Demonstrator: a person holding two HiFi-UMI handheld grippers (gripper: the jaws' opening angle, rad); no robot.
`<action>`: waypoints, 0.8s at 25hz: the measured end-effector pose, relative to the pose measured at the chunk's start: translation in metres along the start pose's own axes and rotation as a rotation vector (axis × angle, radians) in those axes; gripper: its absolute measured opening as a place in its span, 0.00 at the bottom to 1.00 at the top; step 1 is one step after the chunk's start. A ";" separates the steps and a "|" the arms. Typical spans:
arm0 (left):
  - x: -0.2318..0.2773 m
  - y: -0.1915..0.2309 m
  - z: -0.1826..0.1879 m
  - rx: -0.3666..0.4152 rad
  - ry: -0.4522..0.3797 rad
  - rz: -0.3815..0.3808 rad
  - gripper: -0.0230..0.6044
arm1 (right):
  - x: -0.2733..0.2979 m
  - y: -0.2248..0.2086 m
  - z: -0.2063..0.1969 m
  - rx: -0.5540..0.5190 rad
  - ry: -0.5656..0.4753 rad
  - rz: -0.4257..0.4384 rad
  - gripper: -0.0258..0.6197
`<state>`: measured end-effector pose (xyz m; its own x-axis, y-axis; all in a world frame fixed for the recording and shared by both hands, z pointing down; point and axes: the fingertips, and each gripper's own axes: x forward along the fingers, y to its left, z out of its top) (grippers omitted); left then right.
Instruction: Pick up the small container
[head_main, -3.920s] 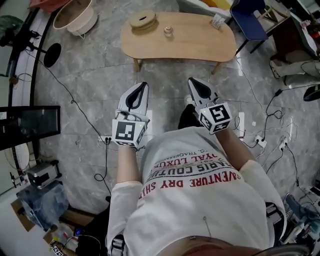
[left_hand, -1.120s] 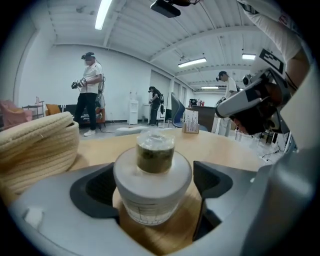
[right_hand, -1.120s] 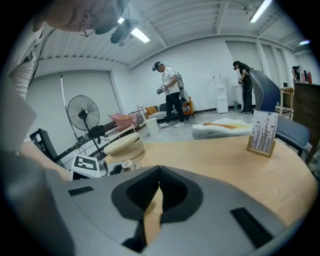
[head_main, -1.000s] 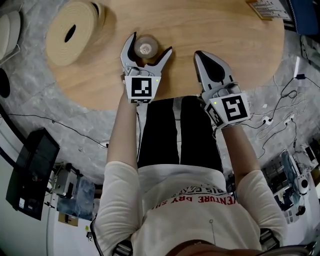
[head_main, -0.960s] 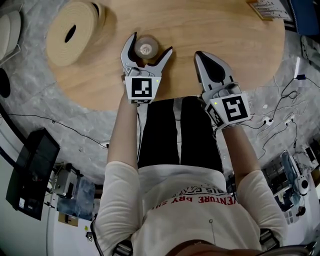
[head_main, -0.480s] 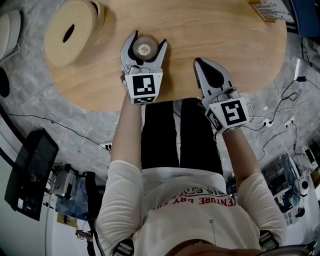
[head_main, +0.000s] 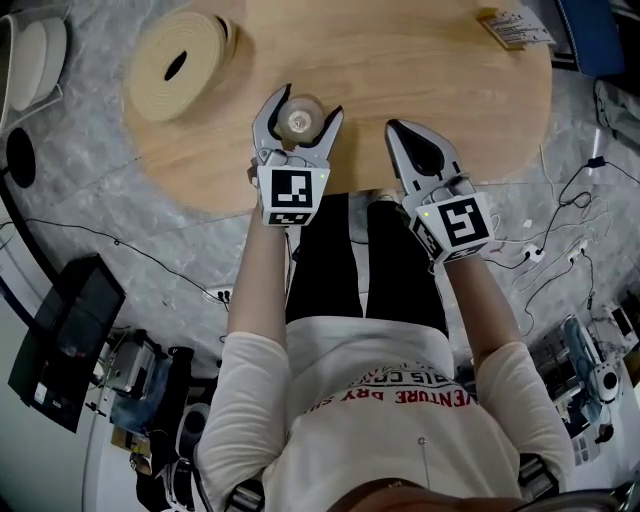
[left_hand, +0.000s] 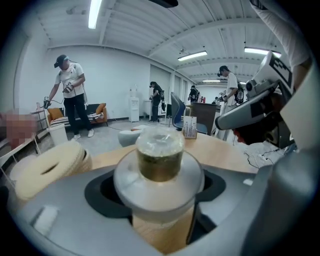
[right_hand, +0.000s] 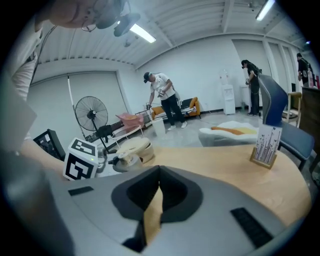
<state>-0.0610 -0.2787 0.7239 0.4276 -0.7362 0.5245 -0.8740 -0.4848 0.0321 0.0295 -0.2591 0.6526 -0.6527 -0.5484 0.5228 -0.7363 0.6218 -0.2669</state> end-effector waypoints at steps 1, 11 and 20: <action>-0.011 0.000 0.012 0.000 -0.003 0.001 0.58 | -0.006 0.005 0.010 -0.004 -0.005 0.003 0.05; -0.111 0.007 0.142 0.043 -0.097 0.067 0.58 | -0.057 0.054 0.117 -0.074 -0.103 0.055 0.05; -0.203 -0.007 0.242 0.111 -0.191 0.112 0.58 | -0.121 0.101 0.198 -0.158 -0.186 0.093 0.05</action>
<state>-0.0859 -0.2398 0.4115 0.3745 -0.8590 0.3491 -0.8922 -0.4364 -0.1165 -0.0018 -0.2406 0.4023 -0.7488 -0.5687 0.3404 -0.6437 0.7463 -0.1692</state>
